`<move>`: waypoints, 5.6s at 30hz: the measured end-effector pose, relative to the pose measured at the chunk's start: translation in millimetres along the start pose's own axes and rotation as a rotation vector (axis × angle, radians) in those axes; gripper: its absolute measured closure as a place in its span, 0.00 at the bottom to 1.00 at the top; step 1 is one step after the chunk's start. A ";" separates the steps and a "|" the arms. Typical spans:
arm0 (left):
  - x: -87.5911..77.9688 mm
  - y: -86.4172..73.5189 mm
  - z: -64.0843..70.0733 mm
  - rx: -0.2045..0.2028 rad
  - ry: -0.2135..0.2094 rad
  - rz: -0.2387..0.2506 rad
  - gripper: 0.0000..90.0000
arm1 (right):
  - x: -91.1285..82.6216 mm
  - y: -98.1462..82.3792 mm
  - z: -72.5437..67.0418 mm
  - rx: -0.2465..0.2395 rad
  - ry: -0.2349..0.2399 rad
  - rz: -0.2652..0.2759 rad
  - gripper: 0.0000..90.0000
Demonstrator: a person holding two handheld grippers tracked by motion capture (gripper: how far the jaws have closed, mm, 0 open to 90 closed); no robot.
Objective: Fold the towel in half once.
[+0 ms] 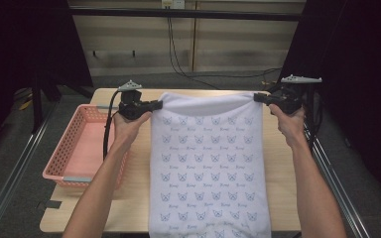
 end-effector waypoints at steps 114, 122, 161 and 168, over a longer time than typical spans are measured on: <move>81.4 -125.9 -28.1 -0.084 0.177 -0.286 0.97 | 59.6 -157.0 2.4 0.075 -0.090 -0.362 0.99; 86.6 -119.5 -39.3 -0.110 0.204 -0.275 0.97 | 81.1 -144.4 8.7 0.067 -0.130 -0.392 0.99; -69.6 -68.9 92.7 0.028 -0.169 -0.040 0.97 | -91.1 -58.3 -38.9 -0.009 0.059 0.026 0.99; -79.8 -85.7 103.7 0.064 -0.180 -0.052 0.97 | -110.8 -62.5 -55.4 -0.026 0.073 0.042 0.99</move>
Point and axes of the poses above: each handheld gripper's, and its own axes: x roughly forward along the jaws, y roughly out of its top, z roughly to its right, the point moved 5 cm from there along x, roughly forward along the jaws, and after that the axes turned 7 degrees about -x, right-handed, at the moved point
